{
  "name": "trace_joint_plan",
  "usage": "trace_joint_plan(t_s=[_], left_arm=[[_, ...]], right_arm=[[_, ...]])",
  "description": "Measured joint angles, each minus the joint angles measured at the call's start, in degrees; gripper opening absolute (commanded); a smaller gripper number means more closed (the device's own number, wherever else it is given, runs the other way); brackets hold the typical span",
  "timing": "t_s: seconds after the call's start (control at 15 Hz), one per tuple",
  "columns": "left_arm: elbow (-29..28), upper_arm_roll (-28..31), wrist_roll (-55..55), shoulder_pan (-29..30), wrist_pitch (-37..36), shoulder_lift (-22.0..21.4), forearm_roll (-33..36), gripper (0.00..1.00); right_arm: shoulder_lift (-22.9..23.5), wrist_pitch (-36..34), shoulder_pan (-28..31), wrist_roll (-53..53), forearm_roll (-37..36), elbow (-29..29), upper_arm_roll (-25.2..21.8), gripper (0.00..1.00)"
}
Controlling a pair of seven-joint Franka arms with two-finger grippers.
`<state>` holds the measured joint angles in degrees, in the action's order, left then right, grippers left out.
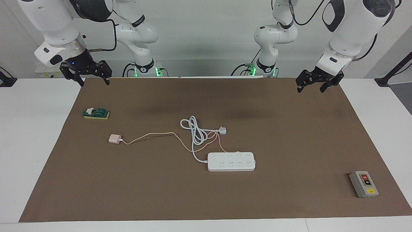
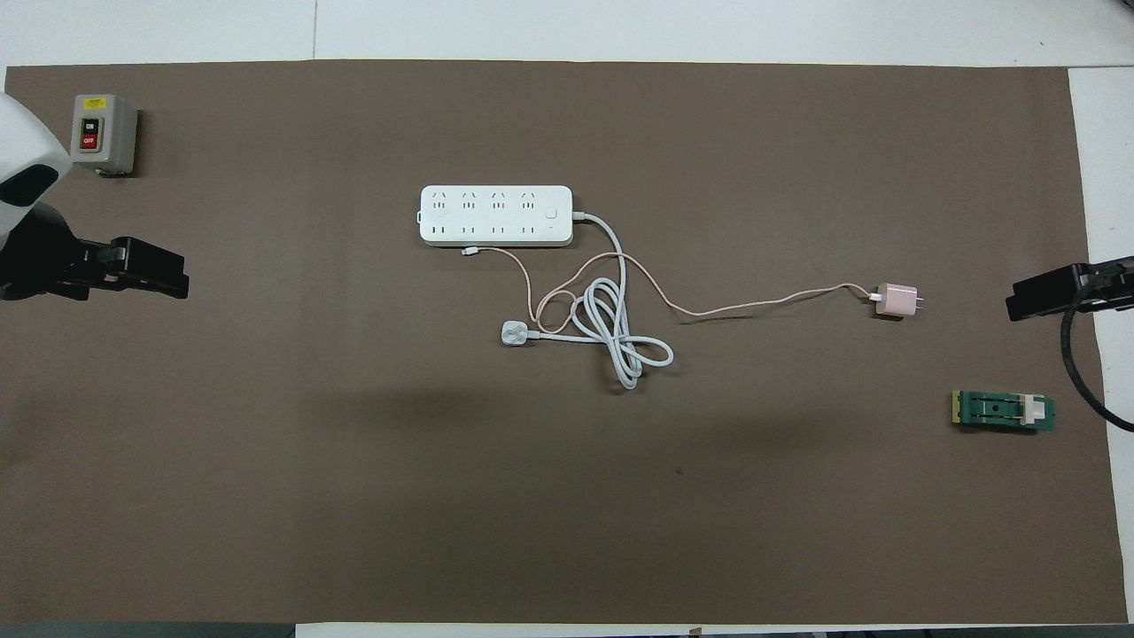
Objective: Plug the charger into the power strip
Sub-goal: 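Move the right gripper toward the pink charger plug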
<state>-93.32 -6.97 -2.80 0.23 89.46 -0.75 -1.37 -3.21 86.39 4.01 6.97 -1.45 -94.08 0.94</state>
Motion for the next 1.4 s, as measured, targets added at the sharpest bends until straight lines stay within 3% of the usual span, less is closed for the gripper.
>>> trace_joint_plan(t_s=[0.74,1.07,1.4], left_arm=[[0.00,-0.06,0.00,0.00,-0.01,0.00,0.00,1.00],[0.00,-0.12,0.00,0.00,-0.01,0.00,0.00,1.00],[-0.01,-0.16,0.01,0.00,-0.02,0.00,0.00,1.00]], right_arm=[[0.01,0.19,1.17,-1.29,0.43,-0.32,-0.16,1.00],[1.70,0.19,7.01,-11.39,8.60,-2.65,-0.30,1.00],[9.32,0.52,10.85,-29.71,19.33,-3.32,-0.41,1.00]])
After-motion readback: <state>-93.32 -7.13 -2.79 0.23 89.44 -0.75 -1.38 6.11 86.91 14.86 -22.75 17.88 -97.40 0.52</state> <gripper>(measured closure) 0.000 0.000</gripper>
